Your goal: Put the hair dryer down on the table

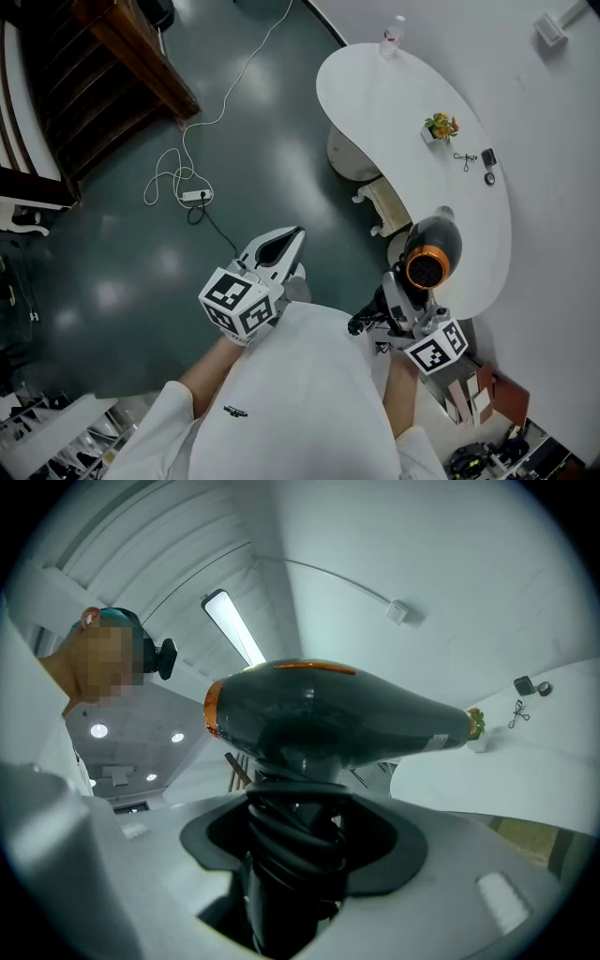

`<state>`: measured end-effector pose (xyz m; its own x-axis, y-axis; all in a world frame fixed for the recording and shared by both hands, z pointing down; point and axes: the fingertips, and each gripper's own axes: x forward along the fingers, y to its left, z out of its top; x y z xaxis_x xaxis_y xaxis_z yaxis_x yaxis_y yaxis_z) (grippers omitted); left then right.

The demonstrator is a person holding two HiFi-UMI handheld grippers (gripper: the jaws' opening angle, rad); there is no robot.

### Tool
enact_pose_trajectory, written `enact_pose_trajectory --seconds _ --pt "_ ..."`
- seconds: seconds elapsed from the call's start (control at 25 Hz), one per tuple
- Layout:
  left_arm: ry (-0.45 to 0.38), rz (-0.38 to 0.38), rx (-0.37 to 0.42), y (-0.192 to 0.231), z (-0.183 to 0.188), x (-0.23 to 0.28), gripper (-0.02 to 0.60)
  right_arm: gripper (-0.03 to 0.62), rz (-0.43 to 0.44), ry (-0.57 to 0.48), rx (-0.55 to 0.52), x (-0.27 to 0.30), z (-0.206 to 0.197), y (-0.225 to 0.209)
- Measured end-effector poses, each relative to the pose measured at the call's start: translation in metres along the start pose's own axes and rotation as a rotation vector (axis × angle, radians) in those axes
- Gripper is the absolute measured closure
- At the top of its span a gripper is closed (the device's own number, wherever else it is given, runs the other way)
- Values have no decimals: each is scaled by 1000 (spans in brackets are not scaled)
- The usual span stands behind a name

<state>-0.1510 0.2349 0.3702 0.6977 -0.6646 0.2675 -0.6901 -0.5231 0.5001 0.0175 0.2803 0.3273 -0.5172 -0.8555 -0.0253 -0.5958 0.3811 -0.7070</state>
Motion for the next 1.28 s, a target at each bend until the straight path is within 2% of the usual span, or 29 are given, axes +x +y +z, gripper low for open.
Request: enact_pose_trajectory --seconds 0.28,0.8,1.0,1.28 --pt "-1 -7 8 38 19 1 574 315 -22 -13 -14 38 -5 -3" --pt "2 -6 -1 55 29 19 574 315 -48 2 2 60 -2 -23" --pt "7 3 0 66 35 45 574 315 -39 -7 10 81 9 -43" --pt "26 -30 23 65 61 110 574 315 -31 -21 -7 114 48 -80"
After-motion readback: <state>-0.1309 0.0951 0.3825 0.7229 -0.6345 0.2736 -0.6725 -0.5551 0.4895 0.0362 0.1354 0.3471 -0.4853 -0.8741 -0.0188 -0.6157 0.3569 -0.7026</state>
